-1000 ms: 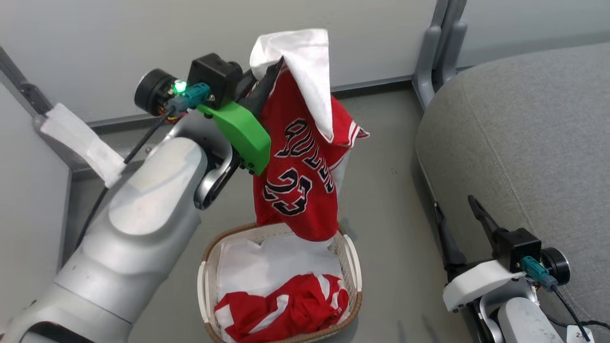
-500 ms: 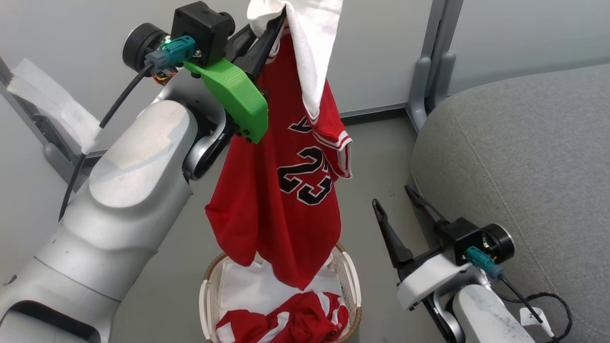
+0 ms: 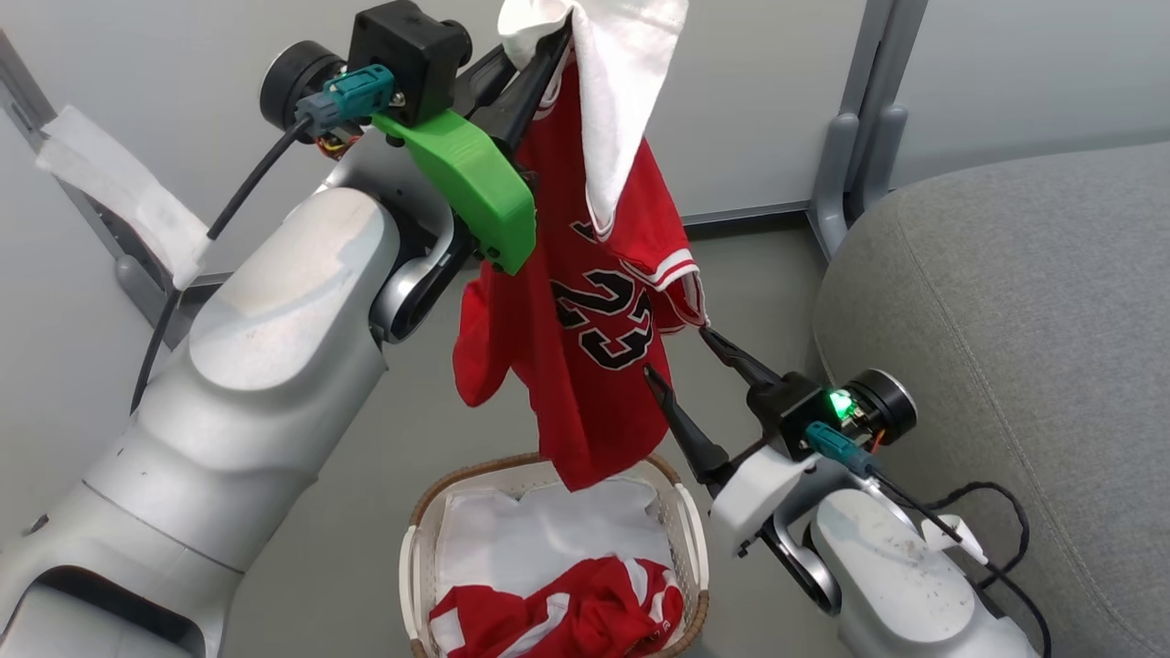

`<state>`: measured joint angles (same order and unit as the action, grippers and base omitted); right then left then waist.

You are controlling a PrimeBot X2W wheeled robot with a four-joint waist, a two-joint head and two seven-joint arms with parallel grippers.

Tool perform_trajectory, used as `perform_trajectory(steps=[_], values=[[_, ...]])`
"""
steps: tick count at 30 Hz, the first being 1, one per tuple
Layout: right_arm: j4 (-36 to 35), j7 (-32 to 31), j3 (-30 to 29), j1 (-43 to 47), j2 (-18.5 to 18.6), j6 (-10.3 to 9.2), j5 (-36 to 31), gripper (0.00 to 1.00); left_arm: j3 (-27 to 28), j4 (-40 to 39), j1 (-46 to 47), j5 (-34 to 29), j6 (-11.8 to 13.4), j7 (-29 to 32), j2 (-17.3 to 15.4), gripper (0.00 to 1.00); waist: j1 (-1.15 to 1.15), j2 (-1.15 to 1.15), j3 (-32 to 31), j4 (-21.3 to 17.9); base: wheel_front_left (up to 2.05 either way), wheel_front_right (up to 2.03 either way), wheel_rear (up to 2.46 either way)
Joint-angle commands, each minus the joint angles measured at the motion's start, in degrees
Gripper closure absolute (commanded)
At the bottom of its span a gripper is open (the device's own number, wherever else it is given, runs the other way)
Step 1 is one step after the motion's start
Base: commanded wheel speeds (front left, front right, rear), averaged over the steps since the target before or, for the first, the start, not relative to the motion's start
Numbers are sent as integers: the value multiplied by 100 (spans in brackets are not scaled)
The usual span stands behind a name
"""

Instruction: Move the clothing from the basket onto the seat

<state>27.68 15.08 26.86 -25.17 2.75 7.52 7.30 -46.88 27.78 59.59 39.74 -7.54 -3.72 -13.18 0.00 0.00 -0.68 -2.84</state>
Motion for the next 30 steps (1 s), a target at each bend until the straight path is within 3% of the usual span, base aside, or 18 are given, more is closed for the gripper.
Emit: perform_trajectory(steps=[1,17,18,19,21,30], values=[[155,14,65,-180,26,-6,23,0,-30,-39,116,59,13,-35,43,100,0,0,10,36,0,0,0],[1653,14,871,-1257,21,-6,703,0,-330,-335,362,288,12,-26,245,100,0,0,8,430,0,0,0],[1727,14,954,-1290,19,-6,741,11,-342,-357,369,315,12,-34,241,100,0,0,6,458,0,0,0],[1772,14,1035,-1322,21,-6,770,54,-340,-366,372,328,12,-45,223,100,0,0,5,473,0,0,0],[1848,14,1180,-1379,22,-6,842,100,-318,-359,374,363,14,-55,178,100,0,0,6,497,0,0,0],[1626,14,1187,-1228,26,-6,827,100,-159,40,106,473,155,-133,-113,100,0,0,4,364,0,0,0]])
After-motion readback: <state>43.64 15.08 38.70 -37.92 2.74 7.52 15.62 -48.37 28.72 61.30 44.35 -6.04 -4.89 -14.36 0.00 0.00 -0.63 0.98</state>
